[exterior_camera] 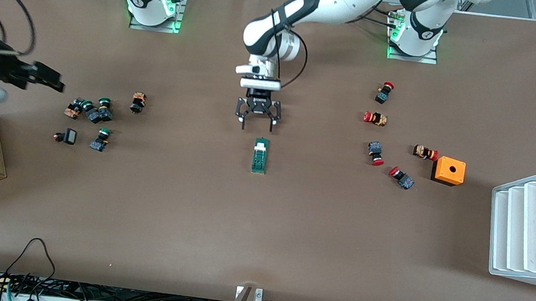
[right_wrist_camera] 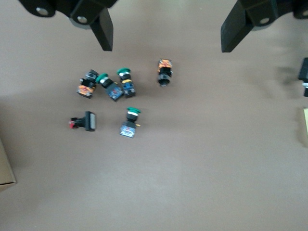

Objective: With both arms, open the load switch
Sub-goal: 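Open the left gripper and lift it off the switch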

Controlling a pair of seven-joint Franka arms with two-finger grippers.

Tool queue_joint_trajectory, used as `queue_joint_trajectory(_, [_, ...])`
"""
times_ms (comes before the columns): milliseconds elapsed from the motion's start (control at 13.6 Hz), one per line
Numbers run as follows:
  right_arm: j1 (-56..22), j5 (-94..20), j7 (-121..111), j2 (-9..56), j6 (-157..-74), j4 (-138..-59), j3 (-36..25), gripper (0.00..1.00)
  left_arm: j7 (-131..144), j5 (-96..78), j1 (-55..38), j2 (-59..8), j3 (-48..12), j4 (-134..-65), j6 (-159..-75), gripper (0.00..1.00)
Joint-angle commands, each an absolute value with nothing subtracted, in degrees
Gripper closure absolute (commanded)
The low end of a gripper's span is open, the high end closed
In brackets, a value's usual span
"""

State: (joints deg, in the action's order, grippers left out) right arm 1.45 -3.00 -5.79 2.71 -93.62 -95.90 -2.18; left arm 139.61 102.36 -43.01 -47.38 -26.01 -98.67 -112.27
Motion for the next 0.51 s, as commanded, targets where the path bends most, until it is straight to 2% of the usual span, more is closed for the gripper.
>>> queue_joint_trajectory(0, [1.6,-0.5,-9.1,2.8,-91.8,-94.0,-2.5,0.01,132.4,93.9,-40.8,-39.4,-29.1,-102.7,-113.1,0.0])
queue_joint_trajectory(221, [1.7,-0.3,-9.0,3.3,-91.2,-93.2,-2.5,0.01,117.5,82.3,-31.9,-34.1,-39.1,-101.8,-113.0,0.0])
queue_joint_trajectory(441, [1.7,0.9,-9.0,3.3,-91.2,-93.1,-2.5,0.01,103.9,73.6,-18.1,-31.5,-51.6,-99.1,-112.6,0.0])
